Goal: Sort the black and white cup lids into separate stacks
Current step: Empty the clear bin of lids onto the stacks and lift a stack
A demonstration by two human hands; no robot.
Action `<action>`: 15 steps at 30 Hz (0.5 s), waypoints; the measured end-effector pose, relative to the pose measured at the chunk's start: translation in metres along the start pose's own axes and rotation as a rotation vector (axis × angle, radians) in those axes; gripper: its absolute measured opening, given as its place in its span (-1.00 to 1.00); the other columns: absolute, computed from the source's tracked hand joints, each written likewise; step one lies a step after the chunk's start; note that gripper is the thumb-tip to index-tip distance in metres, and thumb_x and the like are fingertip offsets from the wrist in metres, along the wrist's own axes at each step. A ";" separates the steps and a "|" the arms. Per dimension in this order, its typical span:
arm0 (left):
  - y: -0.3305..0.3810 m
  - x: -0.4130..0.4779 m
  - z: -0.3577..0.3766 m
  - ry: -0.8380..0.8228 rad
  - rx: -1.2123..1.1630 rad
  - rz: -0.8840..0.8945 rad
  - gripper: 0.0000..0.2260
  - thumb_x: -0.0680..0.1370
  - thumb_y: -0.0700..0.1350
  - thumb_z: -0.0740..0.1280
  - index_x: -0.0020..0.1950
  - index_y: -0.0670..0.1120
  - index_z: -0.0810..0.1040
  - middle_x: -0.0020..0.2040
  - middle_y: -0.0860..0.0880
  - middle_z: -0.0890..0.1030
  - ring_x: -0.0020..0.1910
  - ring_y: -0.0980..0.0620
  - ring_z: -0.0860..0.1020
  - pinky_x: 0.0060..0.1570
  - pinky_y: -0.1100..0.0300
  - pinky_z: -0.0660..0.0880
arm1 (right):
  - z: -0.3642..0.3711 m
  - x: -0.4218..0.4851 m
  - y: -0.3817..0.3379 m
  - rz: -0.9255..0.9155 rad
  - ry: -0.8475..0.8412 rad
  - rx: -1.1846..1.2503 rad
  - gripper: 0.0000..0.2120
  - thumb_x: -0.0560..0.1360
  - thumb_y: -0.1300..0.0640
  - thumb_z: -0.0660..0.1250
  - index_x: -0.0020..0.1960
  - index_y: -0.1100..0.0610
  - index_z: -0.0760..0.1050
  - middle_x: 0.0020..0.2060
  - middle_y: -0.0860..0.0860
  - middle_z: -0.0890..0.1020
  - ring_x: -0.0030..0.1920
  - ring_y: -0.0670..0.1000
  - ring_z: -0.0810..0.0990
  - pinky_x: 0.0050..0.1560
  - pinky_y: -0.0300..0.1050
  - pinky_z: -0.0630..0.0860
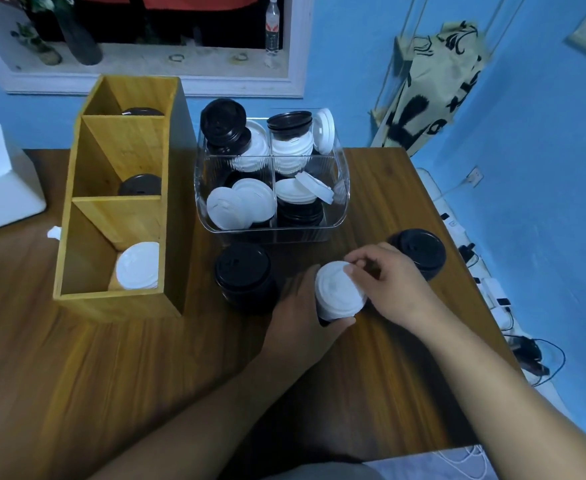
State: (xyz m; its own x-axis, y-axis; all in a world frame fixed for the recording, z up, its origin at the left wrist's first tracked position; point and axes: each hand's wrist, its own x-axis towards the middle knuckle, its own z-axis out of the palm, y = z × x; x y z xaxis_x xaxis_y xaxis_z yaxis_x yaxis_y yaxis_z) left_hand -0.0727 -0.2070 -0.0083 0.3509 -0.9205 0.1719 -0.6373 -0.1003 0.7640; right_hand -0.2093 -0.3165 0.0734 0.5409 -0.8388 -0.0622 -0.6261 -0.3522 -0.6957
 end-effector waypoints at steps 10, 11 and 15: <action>0.007 -0.001 -0.003 -0.004 -0.005 -0.034 -0.09 0.37 0.16 0.60 0.59 -0.07 0.25 0.43 0.00 0.46 0.38 0.06 0.39 0.27 0.26 0.27 | 0.034 -0.009 0.004 -0.025 0.192 -0.120 -0.88 0.66 0.03 0.22 0.15 -0.01 0.49 0.05 -0.09 0.46 0.08 -0.08 0.44 0.04 -0.09 0.49; 0.007 -0.001 -0.003 -0.004 -0.005 -0.030 -0.10 0.37 0.16 0.60 0.59 -0.06 0.25 0.43 0.01 0.46 0.39 0.06 0.39 0.28 0.26 0.27 | 0.037 -0.008 0.005 -0.031 0.195 -0.097 -0.86 0.67 0.06 0.20 0.18 -0.01 0.49 0.09 -0.09 0.48 0.11 -0.09 0.42 0.07 -0.08 0.49; 0.007 -0.001 -0.003 -0.020 0.003 0.012 -0.14 0.42 0.15 0.52 0.61 -0.02 0.22 0.42 0.03 0.47 0.37 0.07 0.40 0.31 0.20 0.33 | 0.052 -0.005 0.008 0.000 0.157 0.148 -0.85 0.66 0.06 0.22 0.18 -0.08 0.50 0.07 -0.12 0.58 0.10 -0.08 0.53 0.10 -0.02 0.53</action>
State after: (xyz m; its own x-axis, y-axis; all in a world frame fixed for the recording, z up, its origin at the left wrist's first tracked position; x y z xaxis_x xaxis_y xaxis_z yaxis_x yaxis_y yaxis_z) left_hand -0.0749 -0.2057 -0.0012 0.3290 -0.9292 0.1686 -0.6435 -0.0899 0.7602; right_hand -0.1875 -0.2931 0.0308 0.4398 -0.8971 0.0423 -0.5302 -0.2974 -0.7940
